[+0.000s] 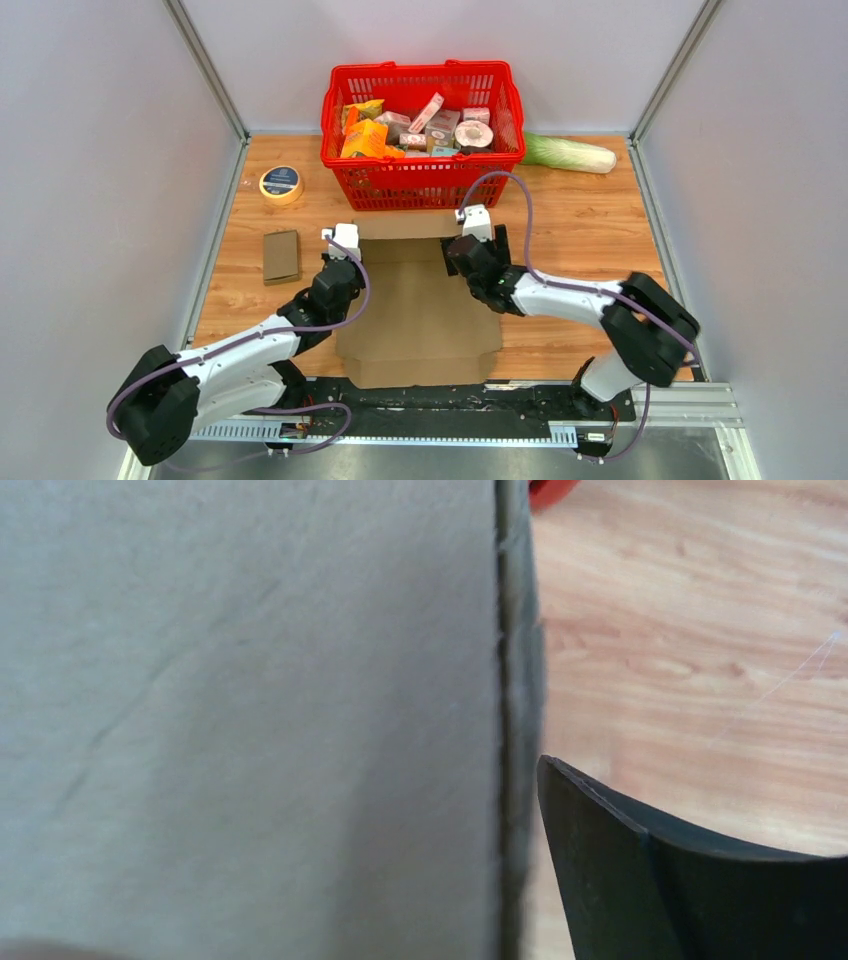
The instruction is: Fold the paper box
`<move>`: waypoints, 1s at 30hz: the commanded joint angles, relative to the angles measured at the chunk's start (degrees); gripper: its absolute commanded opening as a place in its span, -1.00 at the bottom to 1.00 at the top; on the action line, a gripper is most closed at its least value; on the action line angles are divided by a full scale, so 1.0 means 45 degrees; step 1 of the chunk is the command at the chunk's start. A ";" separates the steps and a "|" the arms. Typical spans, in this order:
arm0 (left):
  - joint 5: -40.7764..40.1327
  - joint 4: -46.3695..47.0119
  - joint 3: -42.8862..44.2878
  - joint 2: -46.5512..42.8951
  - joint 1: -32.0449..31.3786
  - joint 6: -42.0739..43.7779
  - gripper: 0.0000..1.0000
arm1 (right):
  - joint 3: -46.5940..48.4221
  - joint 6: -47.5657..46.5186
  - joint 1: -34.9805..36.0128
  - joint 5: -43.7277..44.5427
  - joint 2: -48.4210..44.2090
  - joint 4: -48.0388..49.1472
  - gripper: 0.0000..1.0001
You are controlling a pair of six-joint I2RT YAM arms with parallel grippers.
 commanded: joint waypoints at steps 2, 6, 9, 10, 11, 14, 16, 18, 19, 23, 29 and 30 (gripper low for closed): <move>0.0401 0.0168 0.0406 -0.0264 -0.0101 -0.0109 -0.92 | -0.1482 0.1142 0.0131 -0.3287 -0.3329 -0.3504 0.93; 0.0498 -0.0280 0.0620 -0.0107 -0.0101 -0.0361 -0.77 | -0.2364 0.1435 -0.0006 -0.6313 -0.5830 -0.4482 1.00; 0.0811 -0.0630 0.0640 -0.0224 -0.0120 -0.0810 -0.48 | -0.2366 0.2137 -0.0104 -0.7898 -0.7178 -0.5886 1.00; 0.0830 -0.0961 0.0679 -0.0244 -0.0101 -0.0986 -0.36 | -0.2366 0.2353 -0.0104 -0.8365 -0.7607 -0.6683 1.00; 0.0947 -0.1197 0.0757 -0.0205 -0.0101 -0.1258 -0.34 | -0.2366 0.2665 -0.0162 -0.8370 -0.8307 -0.7136 1.00; 0.1083 -0.2465 0.1245 -0.0108 -0.0101 -0.1650 -0.14 | -0.2113 0.3817 -0.0221 -0.8409 -0.9093 -0.9223 1.00; 0.1240 -0.3923 0.1713 -0.0243 -0.0101 -0.1749 0.06 | -0.1703 0.5140 -0.0183 -0.9008 -0.9173 -1.0862 1.00; 0.1338 -0.5060 0.2064 -0.0632 -0.0120 -0.2099 0.12 | -0.2012 0.6470 -0.0163 -1.0609 -0.9038 -1.0910 1.00; 0.1397 -0.5955 0.2086 -0.1350 -0.0101 -0.2217 0.17 | -0.2362 0.7501 -0.0182 -1.1970 -0.8863 -1.1180 0.98; 0.2369 -0.8440 0.2281 -0.3813 -0.0120 -0.3423 0.17 | -0.2599 0.9496 0.1664 -1.1713 -0.8704 -1.1420 0.96; 0.7416 -0.9950 0.2944 -0.5653 -0.0120 -0.4211 -0.07 | -0.4375 1.1553 0.2454 -1.1788 -0.8765 -0.7711 0.33; 0.8148 -0.9794 0.3061 -0.5828 -0.0120 -0.4229 -0.07 | -0.4571 1.1787 0.2474 -1.1788 -0.8609 -0.7243 0.23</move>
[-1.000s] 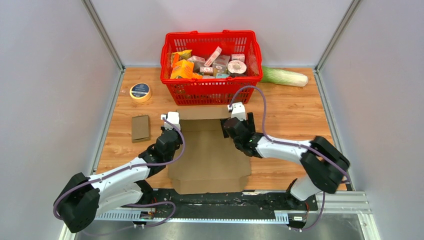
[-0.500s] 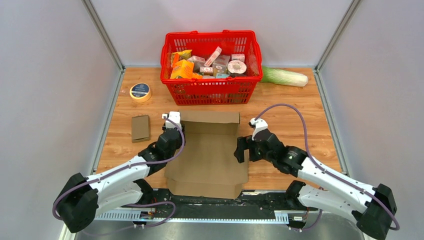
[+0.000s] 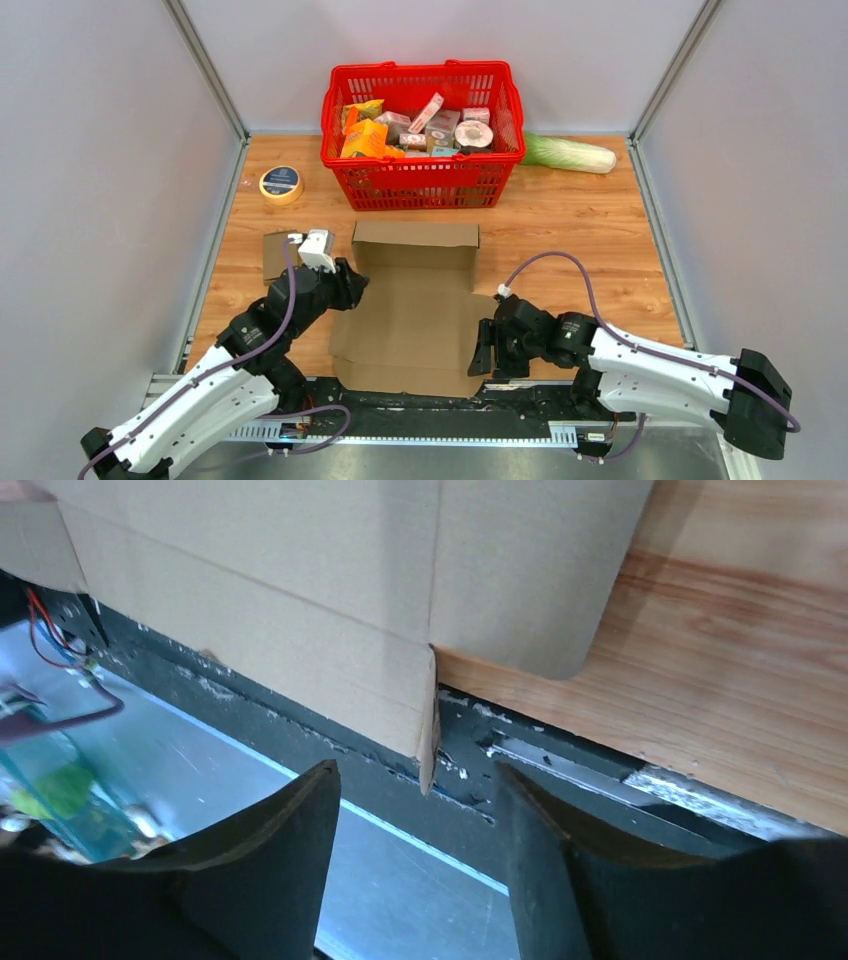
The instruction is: Fold the paper box
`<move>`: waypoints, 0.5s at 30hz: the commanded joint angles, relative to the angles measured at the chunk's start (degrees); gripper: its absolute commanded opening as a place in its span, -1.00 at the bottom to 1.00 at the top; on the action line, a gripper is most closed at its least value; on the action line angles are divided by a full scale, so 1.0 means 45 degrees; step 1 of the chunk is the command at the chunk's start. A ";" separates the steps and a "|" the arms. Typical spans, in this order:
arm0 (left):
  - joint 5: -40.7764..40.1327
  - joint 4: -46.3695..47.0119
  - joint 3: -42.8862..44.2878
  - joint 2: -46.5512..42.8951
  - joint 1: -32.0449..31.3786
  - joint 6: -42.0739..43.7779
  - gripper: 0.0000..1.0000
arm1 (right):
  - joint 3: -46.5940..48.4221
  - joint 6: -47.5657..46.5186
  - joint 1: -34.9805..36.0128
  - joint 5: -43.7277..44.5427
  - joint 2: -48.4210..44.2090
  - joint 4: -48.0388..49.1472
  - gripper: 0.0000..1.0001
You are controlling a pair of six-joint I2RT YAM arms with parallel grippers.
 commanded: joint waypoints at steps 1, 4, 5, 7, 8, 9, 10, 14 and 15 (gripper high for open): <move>0.4771 -0.0842 0.0750 -0.0424 -0.0042 -0.0689 -0.03 | -0.0672 0.2108 0.0133 -0.0238 0.0672 0.2442 0.22; 0.6843 -0.0218 0.1160 -0.0249 -0.0120 -0.0358 0.13 | -0.0946 0.1837 0.0133 -0.0860 0.1495 0.4003 0.10; 0.7254 -0.0157 0.1335 -0.0132 -0.0237 0.0049 0.15 | -0.0830 0.1604 0.0055 -0.0766 0.1981 0.3986 0.02; 0.6986 -0.0040 0.1902 0.0355 -0.1423 0.0714 0.33 | -0.0439 0.1096 -0.0100 -0.0648 0.2336 0.3753 -0.40; 0.6095 -0.0020 0.2135 0.0589 -0.2106 0.1684 0.39 | -0.0361 0.1016 -0.0585 -0.0957 0.2531 0.3713 -0.65; 0.5410 0.0000 0.2544 0.1210 -0.3834 0.2313 0.40 | -0.0418 0.1035 -0.0957 -0.1482 0.2455 0.3906 -1.00; 0.4629 -0.0019 0.2741 0.1661 -0.4721 0.2938 0.41 | -0.0612 0.1286 -0.1348 -0.2454 0.2203 0.4082 -1.00; 0.0900 -0.0818 0.3952 0.4667 -0.7909 0.6314 0.43 | -0.0109 0.1330 -0.3279 -0.3888 0.0563 0.3189 -1.00; 0.0620 -0.1130 0.4379 0.5737 -0.8242 0.6710 0.43 | 0.0222 0.1096 -0.3594 -0.4161 0.0173 0.2199 -1.00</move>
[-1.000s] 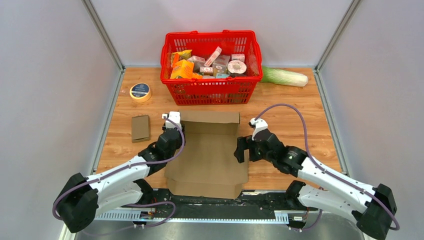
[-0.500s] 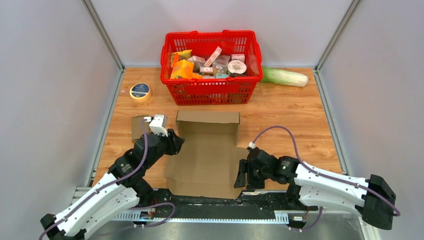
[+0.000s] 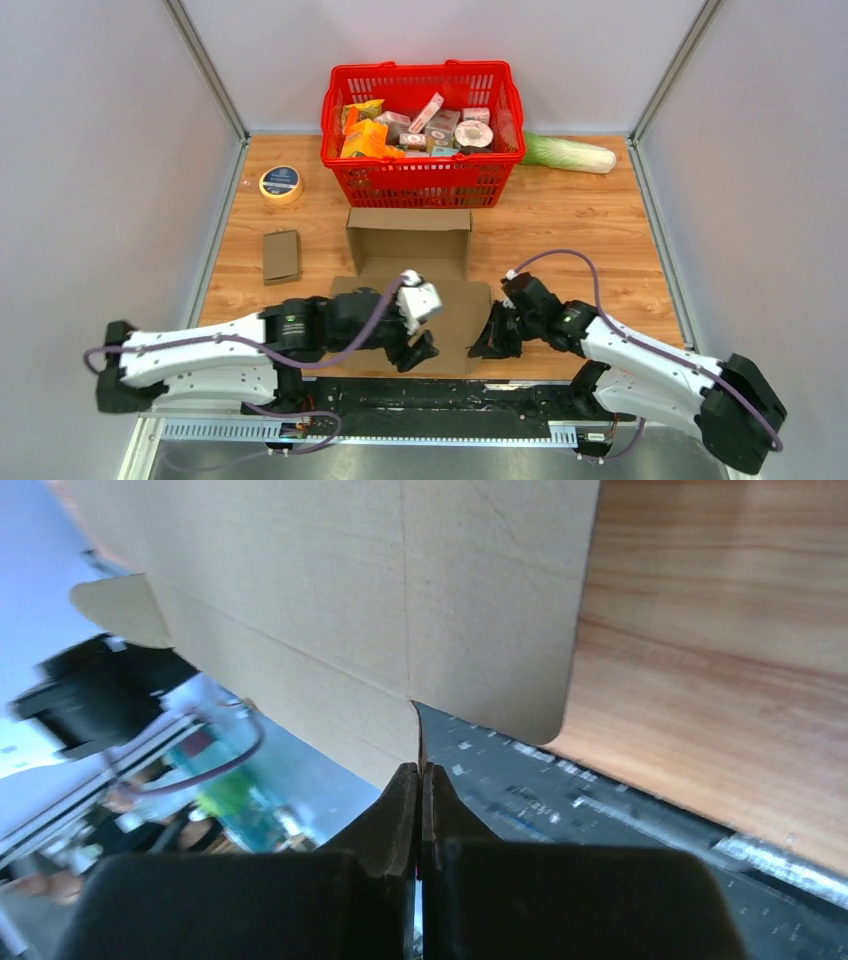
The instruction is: Fold the paper box
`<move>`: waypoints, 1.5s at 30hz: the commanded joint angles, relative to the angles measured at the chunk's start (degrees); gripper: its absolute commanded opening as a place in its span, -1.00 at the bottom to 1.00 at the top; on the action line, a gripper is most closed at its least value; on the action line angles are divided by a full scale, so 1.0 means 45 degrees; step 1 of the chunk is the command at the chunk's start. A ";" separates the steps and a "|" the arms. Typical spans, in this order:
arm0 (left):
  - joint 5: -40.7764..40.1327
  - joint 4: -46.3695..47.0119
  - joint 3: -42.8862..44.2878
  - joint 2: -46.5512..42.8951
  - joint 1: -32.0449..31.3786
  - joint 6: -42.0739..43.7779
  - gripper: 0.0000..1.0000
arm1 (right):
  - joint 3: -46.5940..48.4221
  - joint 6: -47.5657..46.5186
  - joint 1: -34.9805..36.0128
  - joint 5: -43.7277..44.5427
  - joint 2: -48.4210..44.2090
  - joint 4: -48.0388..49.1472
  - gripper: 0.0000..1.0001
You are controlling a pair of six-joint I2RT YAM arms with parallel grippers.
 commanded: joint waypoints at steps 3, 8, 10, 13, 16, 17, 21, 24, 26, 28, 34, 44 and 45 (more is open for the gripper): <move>-0.3644 -0.0590 0.1495 0.3831 -0.2552 0.5120 0.44 | 0.2250 -0.1212 -0.2289 -0.2957 -0.1512 -0.2747 -1.00; -0.4038 -0.1096 0.2704 0.5377 -0.3022 0.6237 0.47 | 0.3403 -0.2053 -0.2976 -0.4229 -0.1006 -0.4159 -1.00; -0.3784 -0.1330 0.2979 0.5788 -0.3139 0.6451 0.48 | 0.3736 -0.2210 -0.3014 -0.4520 -0.0868 -0.4455 -1.00; -0.5024 -0.1271 0.3194 0.6353 -0.3296 0.6549 0.49 | 0.3951 -0.2073 -0.3034 -0.5027 -0.0711 -0.4435 -1.00; -0.7755 -0.2091 0.3916 0.7544 -0.3394 0.6415 0.25 | 0.4360 -0.2442 -0.3054 -0.4972 -0.0691 -0.4786 -1.00; -0.8057 -0.2208 0.4169 0.7740 -0.3394 0.6355 0.14 | 0.4478 -0.2773 -0.3189 -0.4894 -0.0711 -0.4903 -0.89; -0.7944 -0.2463 0.4484 0.7393 -0.3452 0.5946 -0.64 | 0.6231 -0.5837 -0.4866 -0.2793 -0.0770 -0.6849 0.33; -0.7826 -0.3335 0.5145 0.6924 -0.3452 0.5283 -0.81 | 0.7738 -0.7442 -0.6098 -0.0465 -0.1295 -0.6819 0.85; -0.7652 -0.4275 0.6408 0.6728 -0.3452 0.4171 -0.88 | 0.8556 -0.7968 -0.6374 0.1389 -0.1976 -0.6818 0.99; -0.6933 -0.5972 0.7564 0.6512 -0.3452 0.2771 -1.00 | 0.8697 -0.8108 -0.6374 0.3336 -0.2525 -0.6468 1.00; -0.6378 -0.8438 1.1277 0.6023 -0.3355 -0.0687 -1.00 | 0.9907 -0.9494 -0.6374 0.4073 -0.2881 -0.6251 1.00; -0.5522 -1.1364 1.3426 0.5906 0.2208 -1.1158 -1.00 | 0.8173 -1.0510 -0.5439 0.0129 -0.3794 -0.3735 1.00; -0.5367 -1.1447 1.3623 0.6080 0.2599 -1.1493 -1.00 | 0.7977 -1.0569 -0.5166 -0.0125 -0.3874 -0.3442 1.00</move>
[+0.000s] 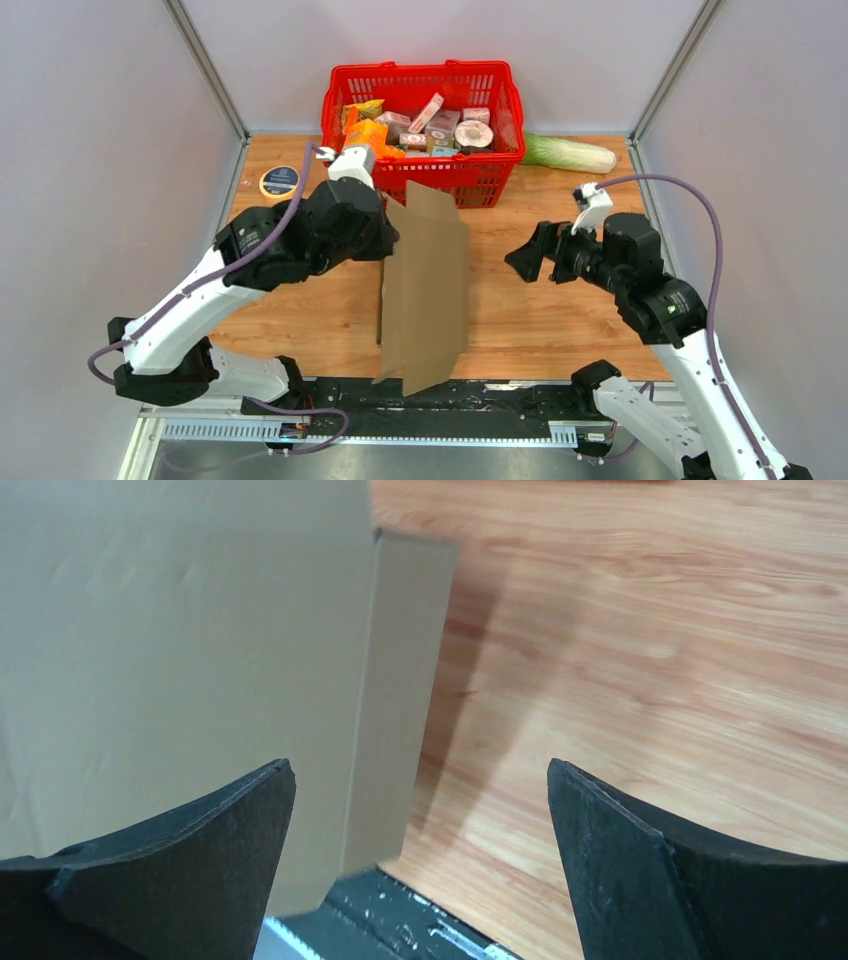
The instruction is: Fold the paper box
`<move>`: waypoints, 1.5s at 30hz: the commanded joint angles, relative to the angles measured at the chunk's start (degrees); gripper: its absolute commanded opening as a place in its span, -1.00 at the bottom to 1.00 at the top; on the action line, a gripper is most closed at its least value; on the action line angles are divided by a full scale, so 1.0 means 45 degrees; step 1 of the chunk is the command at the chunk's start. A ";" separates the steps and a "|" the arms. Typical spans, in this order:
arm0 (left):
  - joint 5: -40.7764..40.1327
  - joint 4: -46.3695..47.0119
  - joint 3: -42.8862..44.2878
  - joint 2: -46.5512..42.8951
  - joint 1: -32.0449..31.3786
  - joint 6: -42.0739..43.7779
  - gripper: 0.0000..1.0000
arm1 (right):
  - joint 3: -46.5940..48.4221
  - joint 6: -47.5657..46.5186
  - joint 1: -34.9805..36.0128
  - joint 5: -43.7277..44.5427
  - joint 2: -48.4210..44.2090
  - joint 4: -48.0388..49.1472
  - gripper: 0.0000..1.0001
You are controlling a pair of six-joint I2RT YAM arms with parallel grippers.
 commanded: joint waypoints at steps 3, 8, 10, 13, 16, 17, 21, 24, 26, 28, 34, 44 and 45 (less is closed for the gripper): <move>-0.0466 -0.3121 0.1898 0.0899 0.2129 -0.6615 -1.00 | -0.1245 -0.1163 0.2344 -0.2446 -0.1151 0.2301 1.00; -0.0510 -0.4570 0.3406 0.2501 0.3571 -0.8298 -1.00 | -0.2571 -0.1905 0.7790 0.1918 -0.1796 0.3843 1.00; 0.0442 -0.4550 0.3212 0.2796 0.4081 -0.8687 -1.00 | -0.3509 -0.2023 0.9893 0.4645 -0.2067 0.5054 1.00; 0.1014 -0.5057 0.2646 0.2974 0.4767 -0.9817 -1.00 | -0.5285 -0.3153 1.2241 0.7596 -0.2013 0.7669 1.00; 0.0801 -0.4143 0.0874 0.2234 0.4885 -1.0544 -1.00 | -0.5699 -0.3450 1.3049 0.9009 -0.0865 0.9195 1.00; 0.0839 -0.3715 0.0577 0.1845 0.4923 -1.0681 -1.00 | -0.5700 -0.3294 1.3052 0.9424 -0.0549 0.9605 1.00; 0.0878 -0.3768 0.0300 0.1548 0.5236 -1.0975 -1.00 | -0.5621 -0.2476 1.3091 1.1412 0.0332 0.9940 0.91; 0.0645 -0.3886 0.0359 0.1411 0.5275 -1.1091 -1.00 | -0.5757 -0.1828 1.2702 1.3644 0.0528 0.9959 0.65; 0.0605 -0.3808 0.0242 0.1314 0.5314 -1.1150 -1.00 | -0.6282 -0.2021 1.2408 1.4366 0.0470 1.0620 0.56; 0.0761 -0.3750 0.0183 0.1294 0.5353 -1.1131 -1.00 | -0.6558 -0.2218 1.1962 1.4410 0.0450 1.1228 0.47; 0.0276 -0.2697 -0.0790 0.0671 0.5685 -1.0119 -0.39 | -0.6929 -0.2491 1.0867 1.2207 0.0275 1.1249 -0.27; 0.1186 0.8771 -0.9729 -0.7674 0.5842 0.3468 0.52 | -0.5897 -0.3255 0.4288 0.2230 -0.0041 0.9510 -0.99; 0.1791 0.9718 -1.0648 -0.8406 0.5861 0.5199 0.53 | -0.5663 -0.3157 0.3857 0.1563 0.0271 0.9492 -1.00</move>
